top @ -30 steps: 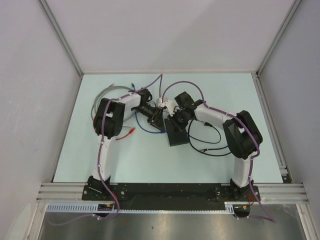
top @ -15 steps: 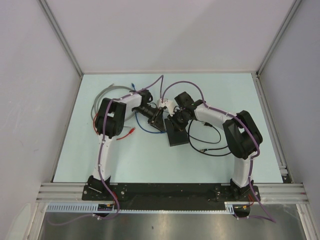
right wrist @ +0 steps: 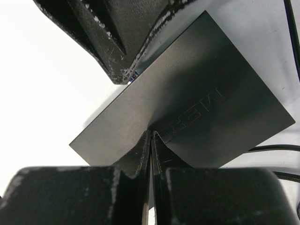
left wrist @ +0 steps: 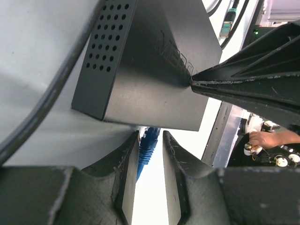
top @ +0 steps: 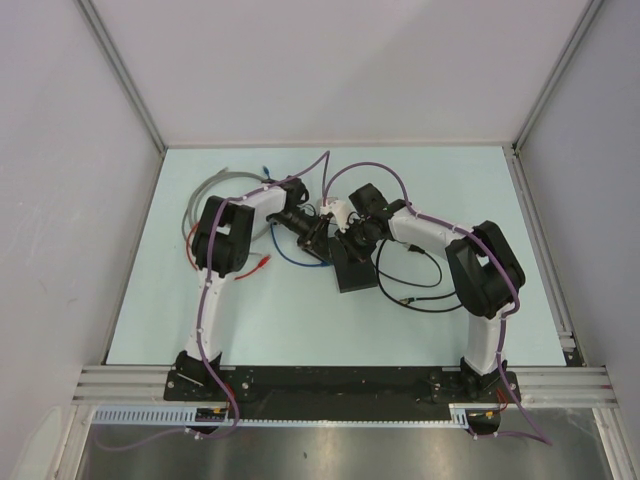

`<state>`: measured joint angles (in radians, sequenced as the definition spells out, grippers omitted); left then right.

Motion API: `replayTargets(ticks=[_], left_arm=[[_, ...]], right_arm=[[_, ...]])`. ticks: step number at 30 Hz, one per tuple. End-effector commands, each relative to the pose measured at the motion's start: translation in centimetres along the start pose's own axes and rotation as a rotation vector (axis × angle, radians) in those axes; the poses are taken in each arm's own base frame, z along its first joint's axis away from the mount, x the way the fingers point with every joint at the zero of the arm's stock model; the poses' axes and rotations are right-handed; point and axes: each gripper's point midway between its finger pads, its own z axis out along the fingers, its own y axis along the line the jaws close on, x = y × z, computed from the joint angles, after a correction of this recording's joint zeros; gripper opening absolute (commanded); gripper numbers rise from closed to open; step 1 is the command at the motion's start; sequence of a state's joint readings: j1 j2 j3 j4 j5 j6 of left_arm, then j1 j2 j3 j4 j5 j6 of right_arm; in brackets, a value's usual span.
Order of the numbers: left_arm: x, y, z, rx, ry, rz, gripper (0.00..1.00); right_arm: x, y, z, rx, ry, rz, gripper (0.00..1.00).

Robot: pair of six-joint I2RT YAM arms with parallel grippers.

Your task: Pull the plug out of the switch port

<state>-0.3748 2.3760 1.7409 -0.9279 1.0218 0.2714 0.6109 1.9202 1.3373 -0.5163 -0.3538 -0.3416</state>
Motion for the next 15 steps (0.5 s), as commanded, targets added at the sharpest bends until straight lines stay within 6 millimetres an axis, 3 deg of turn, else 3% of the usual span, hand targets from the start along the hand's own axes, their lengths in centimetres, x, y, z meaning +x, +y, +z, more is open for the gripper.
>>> replayTargets(ticks=[1, 15], left_arm=[[-0.22, 0.73, 1.64, -0.062, 0.038, 0.050, 0.34], [-0.11, 0.45, 2.08, -0.055, 0.051, 0.066, 0.30]], right_arm=[[4.64, 0.18, 2.24, 0.004, 0.151, 0.010, 0.05], [4.59, 0.21, 2.27, 0.004, 0.150, 0.005, 0.05]])
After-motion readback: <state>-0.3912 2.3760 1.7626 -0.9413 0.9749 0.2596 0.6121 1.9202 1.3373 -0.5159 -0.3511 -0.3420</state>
